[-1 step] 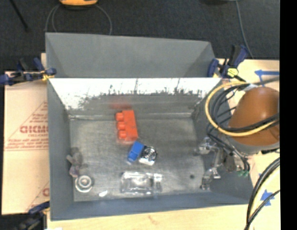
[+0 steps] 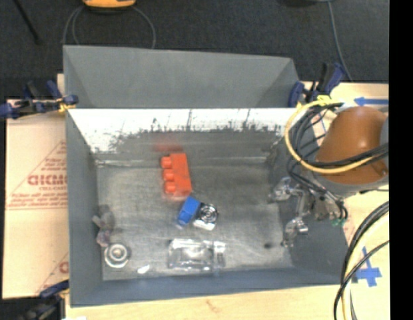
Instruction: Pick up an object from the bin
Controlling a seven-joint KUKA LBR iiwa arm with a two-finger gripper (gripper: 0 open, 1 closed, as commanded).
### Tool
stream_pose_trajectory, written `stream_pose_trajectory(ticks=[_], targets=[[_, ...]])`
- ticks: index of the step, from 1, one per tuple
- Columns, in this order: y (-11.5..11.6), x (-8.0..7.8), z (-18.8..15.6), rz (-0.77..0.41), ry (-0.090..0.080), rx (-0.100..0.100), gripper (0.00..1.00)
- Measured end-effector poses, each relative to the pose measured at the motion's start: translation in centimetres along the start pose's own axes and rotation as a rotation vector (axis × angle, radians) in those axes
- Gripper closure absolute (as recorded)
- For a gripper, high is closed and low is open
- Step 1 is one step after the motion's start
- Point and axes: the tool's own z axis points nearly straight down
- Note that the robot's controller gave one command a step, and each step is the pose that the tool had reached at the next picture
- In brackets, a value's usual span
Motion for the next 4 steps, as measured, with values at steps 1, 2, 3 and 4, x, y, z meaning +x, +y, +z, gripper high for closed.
stream_pose_trajectory(ticks=[1, 2, 3, 4], targets=[[6.4, -7.9, 1.5, 0.012, -0.006, -0.006, 0.0], [12.7, -6.5, 3.2, -0.062, 0.004, -0.005, 0.0], [18.6, -7.7, 3.8, -0.248, -0.006, -0.001, 0.0], [18.6, -7.9, 3.7, -0.245, -0.012, -0.002, 1.0]])
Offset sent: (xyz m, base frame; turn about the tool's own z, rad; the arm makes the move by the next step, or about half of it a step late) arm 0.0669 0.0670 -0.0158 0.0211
